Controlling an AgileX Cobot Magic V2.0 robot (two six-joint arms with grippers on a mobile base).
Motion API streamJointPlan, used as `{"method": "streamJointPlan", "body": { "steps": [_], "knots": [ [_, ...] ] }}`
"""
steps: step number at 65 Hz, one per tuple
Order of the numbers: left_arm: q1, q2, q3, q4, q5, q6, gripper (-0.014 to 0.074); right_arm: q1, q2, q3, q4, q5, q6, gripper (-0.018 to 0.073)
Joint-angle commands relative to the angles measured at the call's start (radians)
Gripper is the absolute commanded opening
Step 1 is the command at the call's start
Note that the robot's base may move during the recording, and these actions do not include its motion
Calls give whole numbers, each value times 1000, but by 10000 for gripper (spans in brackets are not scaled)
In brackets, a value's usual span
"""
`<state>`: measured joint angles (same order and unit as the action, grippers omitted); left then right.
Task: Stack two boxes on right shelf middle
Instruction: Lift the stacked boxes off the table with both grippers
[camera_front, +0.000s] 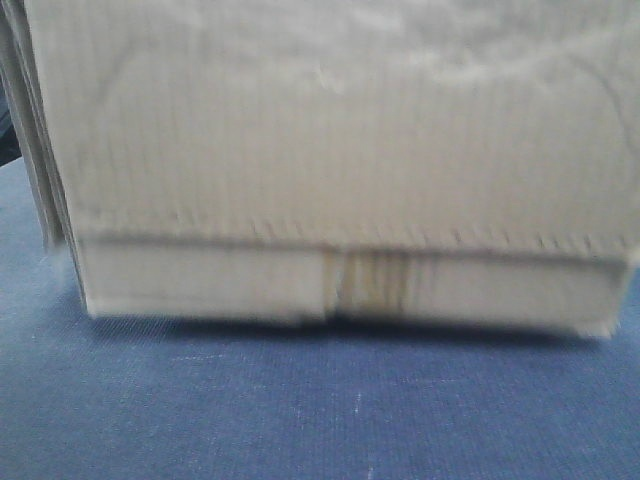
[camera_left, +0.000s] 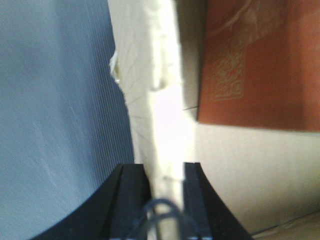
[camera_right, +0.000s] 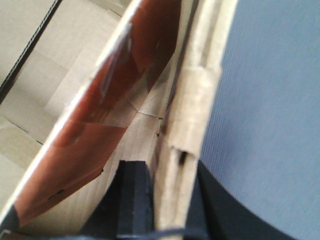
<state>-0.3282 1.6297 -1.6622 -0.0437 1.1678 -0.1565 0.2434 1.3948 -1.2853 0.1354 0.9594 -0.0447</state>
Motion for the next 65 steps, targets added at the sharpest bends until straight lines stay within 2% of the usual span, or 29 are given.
{"method": "streamJointPlan", "body": {
  "steps": [1, 31, 65],
  "knots": [
    [4, -70, -63, 29, -2, -4, -111, -11, -41, -63, -69, -16, -4, -154],
    [4, -187, -300, 32, 17, -4, -111, -11, -95, -451, -43, 84, -4, -154],
    [4, -199, -315, 52, 35, -4, -111, -11, -103, -469, -34, 72, -4, -154]
  ]
}}
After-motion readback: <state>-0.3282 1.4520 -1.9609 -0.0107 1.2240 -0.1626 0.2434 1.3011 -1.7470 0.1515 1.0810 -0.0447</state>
